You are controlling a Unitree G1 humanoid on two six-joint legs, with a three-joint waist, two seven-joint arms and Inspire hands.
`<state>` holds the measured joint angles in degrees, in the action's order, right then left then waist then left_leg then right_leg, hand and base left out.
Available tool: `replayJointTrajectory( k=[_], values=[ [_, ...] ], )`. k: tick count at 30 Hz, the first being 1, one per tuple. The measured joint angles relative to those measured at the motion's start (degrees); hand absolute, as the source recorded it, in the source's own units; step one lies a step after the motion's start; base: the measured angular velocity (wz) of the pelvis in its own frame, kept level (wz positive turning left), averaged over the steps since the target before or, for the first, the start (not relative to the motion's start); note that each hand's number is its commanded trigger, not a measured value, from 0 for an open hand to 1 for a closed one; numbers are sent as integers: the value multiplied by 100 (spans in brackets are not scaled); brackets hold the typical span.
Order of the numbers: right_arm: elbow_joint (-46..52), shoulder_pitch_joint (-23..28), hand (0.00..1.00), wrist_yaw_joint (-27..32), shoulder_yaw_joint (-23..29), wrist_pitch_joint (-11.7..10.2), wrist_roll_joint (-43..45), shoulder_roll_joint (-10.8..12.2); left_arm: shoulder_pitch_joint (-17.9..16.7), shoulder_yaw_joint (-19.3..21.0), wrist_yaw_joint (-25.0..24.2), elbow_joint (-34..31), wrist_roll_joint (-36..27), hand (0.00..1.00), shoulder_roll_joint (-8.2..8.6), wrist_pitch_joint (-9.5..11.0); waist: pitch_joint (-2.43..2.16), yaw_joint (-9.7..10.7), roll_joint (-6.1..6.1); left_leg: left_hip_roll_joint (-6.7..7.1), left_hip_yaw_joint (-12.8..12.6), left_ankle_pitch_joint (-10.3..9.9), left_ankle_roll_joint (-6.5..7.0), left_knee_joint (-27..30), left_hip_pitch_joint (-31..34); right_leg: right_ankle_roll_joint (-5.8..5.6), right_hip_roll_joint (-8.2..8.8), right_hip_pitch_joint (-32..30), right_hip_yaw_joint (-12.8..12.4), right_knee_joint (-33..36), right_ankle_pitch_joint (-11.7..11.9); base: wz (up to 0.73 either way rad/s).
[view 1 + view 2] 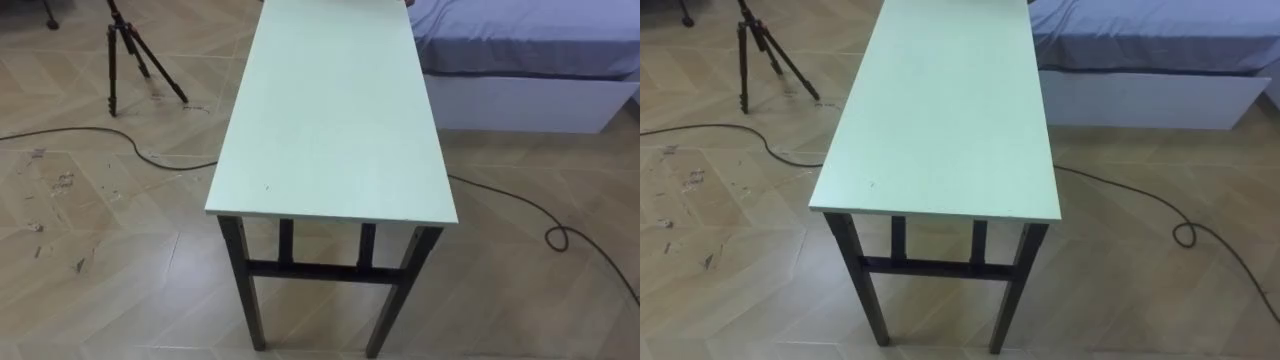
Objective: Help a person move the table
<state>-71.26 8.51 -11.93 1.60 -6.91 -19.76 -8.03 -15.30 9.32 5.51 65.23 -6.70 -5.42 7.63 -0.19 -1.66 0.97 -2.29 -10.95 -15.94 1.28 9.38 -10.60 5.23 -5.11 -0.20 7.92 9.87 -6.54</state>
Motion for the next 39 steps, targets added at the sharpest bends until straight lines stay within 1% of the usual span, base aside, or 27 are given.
replayJointTrajectory(
  k=[3, 4, 5, 7, 12, 15, 17, 18, 20, 21, 23, 25, 26, 27, 28, 29, 30, 32, 33, 34, 35, 36, 37, 39],
  values=[
    [-4, 4, 0, -2, 26, 0, -2, 0, 1, 0, 0, -1, 2, 0, -1, 0, 2, 4, 7, -2, 1, 0, 0, 0, -1, 2, 0, 4, 5, -2, 1, 0],
    [-5, 7, 0, -5, 35, 0, -1, 0, 2, 0, 0, -1, 4, 0, -1, 0, 11, 6, -3, -2, 1, 0, 0, 0, -1, 2, 0, 3, 5, -2, 1, 0],
    [-5, 7, 0, -9, 37, -1, -3, 0, 1, 0, 0, -1, 3, 0, -1, 0, 6, 8, 15, -3, 2, 0, 0, 0, 0, 3, 0, 3, 6, -2, 2, 0],
    [-2, 8, 0, -11, 40, -3, -5, 0, 2, -1, 0, -5, 3, 0, -1, 0, 11, 11, 16, -3, 2, 0, 0, 0, 3, 3, 0, -2, 6, -2, 2, 0],
    [-23, 2, 0, -81, 88, -3, -8, -2, 13, -17, -7, -1, -7, 0, -16, -2, 23, 20, 2, -2, 5, 0, 0, -5, 13, 4, 0, -2, 11, 3, 2, 0],
    [-58, -11, 0, -147, 90, 17, -144, -6, 61, -14, -120, 52, -201, 0, -38, -18, 31, 21, -12, -4, 14, 0, 0, -7, 22, 5, 1, 9, 25, -2, 5, 0],
    [-103, -17, 0, -289, 93, 69, -343, -9, 63, -24, -342, 71, -702, 0, -34, -35, 30, 8, -22, -5, 14, 0, 0, -3, 45, 4, 2, -38, 24, -7, 4, 0],
    [-124, -23, 0, -335, 95, 78, -402, -14, 64, -26, -421, 77, -852, 0, -34, -55, 27, 11, -16, -4, 14, 0, 0, 0, 60, 5, 4, -39, 28, -11, 4, 0],
    [-164, -16, 0, -517, 192, 122, -554, -21, 59, -53, -729, 79, -1512, 0, -36, -142, 34, 31, -20, -4, 25, 0, 0, 2, 114, 5, 16, -65, 64, -6, 7, 4],
    [-177, -19, 0, -565, 207, 156, -610, -24, 66, -57, -799, 78, -1691, 0, -39, -157, 34, 33, -24, -4, 25, 0, 0, 3, 118, 5, 17, -74, 64, -2, 7, 0],
    [-179, -29, 0, -818, 298, 267, -712, -51, 59, -47, -1122, 75, -2190, 0, -69, -271, 12, 20, 22, -6, 16, 0, 0, 12, 139, 5, 19, -88, 73, 0, 6, 0],
    [-162, -31, 0, -1030, 407, 323, -719, -65, 45, -44, -1372, -2, -2391, 0, -98, -326, 24, 15, 8, -9, 4, 1, -1, 13, 134, 7, 19, -85, 76, -4, 4, 0],
    [-150, -30, 0, -1179, 458, 337, -748, -81, 39, -44, -1562, -9, -2537, 0, -115, -357, 19, 16, 27, -9, 17, 1, -1, 15, 130, 7, 19, -84, 77, -9, 4, 0],
    [-126, -29, 0, -1243, 478, 347, -754, -86, 49, -44, -1653, -11, -2580, 0, -119, -363, 24, 15, 19, -8, 19, 1, -1, 14, 130, 6, 19, -84, 78, -8, 3, 0],
    [-19, -23, 0, -1348, 487, 408, -796, -90, 53, -43, -1869, -16, -2718, 0, -132, -376, 27, 8, 20, -9, 20, 1, -1, 14, 130, 7, 20, -89, 86, -8, 2, 0],
    [100, -3, 0, -1472, 486, 445, -975, -82, 41, -60, -2078, -90, -2912, 0, -152, -410, 39, 22, 2, -11, 20, 1, -1, 15, 129, 9, 20, -104, 90, -9, 1, 0],
    [168, 17, 0, -1530, 486, 452, -1077, -81, 44, -64, -2169, -142, -3021, 0, -155, -414, 42, 32, -3, -12, 21, 1, -1, 15, 131, 10, 20, -110, 94, -9, 0, 0],
    [547, 135, 0, -1679, 467, 455, -1425, -79, 33, -166, -2461, -269, -3479, 0, -183, -413, 37, 5, 9, -10, 18, 1, -1, 15, 164, 9, 27, -142, 109, -5, -1, 0],
    [651, 167, 0, -1702, 454, 456, -1499, -75, 28, -216, -2506, -310, -3606, 0, -187, -413, 35, 2, 0, -9, 19, 0, -1, 19, 187, 9, 30, -158, 121, -3, -1, 5],
    [898, 231, 0, -1737, 415, 469, -1679, -65, 18, -363, -2583, -455, -3871, 0, -192, -418, 17, 6, 11, -7, 21, 1, -1, 28, 212, 9, 40, -197, 144, 9, -1, 5],
    [1270, 353, 0, -1770, 394, 561, -1875, -43, -57, -482, -2663, -738, -4137, 0, -188, -468, 9, -8, 7, -7, 22, 1, -1, 27, 228, 10, 44, -223, 152, 19, 0, 5],
    [1709, 513, 0, -1822, 301, 610, -2084, -40, -150, -599, -2747, -1093, -4368, 0, -189, -499, 29, -17, 7, -7, 23, 1, -1, 27, 235, 10, 44, -235, 154, 21, 0, 0],
    [1871, 570, 0, -1871, 251, 627, -2227, -41, -213, -671, -2788, -1258, -4515, 0, -192, -503, 33, -3, 2, -8, 24, 1, -1, 27, 235, 10, 44, -235, 158, 21, 0, 0],
    [2309, 708, 0, -1922, 18, 645, -2645, -17, -366, -991, -2878, -1690, -5027, 0, -200, -510, 34, -3, -4, -11, 15, 1, -2, 27, 225, 14, 44, -222, 166, 22, -4, 0]
  ],
)
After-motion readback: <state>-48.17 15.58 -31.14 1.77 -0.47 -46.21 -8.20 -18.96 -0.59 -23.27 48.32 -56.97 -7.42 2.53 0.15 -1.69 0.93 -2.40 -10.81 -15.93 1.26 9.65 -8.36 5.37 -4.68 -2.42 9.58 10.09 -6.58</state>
